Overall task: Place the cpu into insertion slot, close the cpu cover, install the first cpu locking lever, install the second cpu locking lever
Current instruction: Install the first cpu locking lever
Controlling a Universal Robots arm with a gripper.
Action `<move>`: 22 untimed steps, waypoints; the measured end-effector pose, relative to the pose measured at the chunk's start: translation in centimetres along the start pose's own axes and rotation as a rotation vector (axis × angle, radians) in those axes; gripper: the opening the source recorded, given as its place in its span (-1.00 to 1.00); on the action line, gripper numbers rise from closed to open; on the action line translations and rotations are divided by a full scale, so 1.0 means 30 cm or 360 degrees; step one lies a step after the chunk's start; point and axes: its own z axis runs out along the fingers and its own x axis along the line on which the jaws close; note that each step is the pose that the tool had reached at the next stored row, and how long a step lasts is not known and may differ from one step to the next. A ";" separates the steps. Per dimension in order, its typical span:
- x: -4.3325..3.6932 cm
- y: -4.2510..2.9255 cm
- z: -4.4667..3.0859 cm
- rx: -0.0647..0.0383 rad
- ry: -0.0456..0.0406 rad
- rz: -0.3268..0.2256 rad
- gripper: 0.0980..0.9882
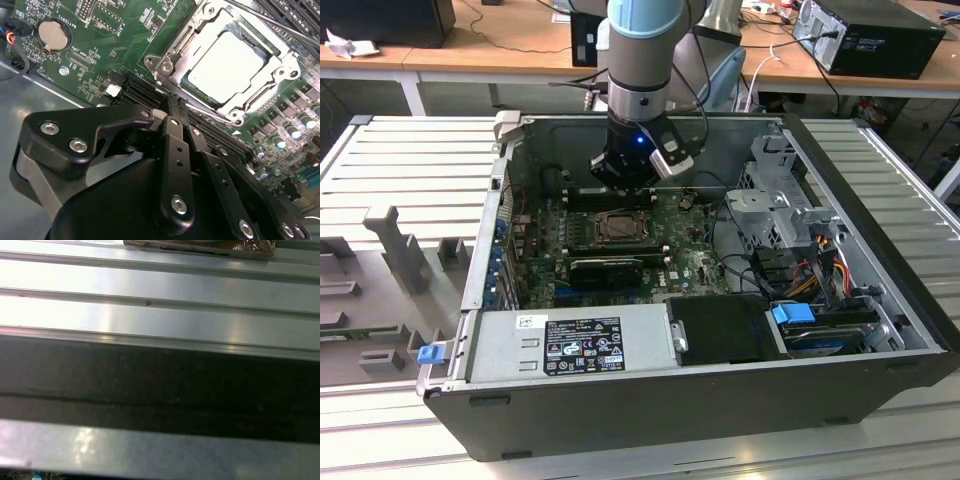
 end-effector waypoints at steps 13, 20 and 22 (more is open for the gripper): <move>-0.002 -0.002 0.024 0.0047 0.0003 0.0000 -0.98; -0.004 -0.003 0.030 0.0041 0.0003 0.0000 -0.98; -0.004 -0.003 0.030 0.0024 0.0002 0.0000 -0.98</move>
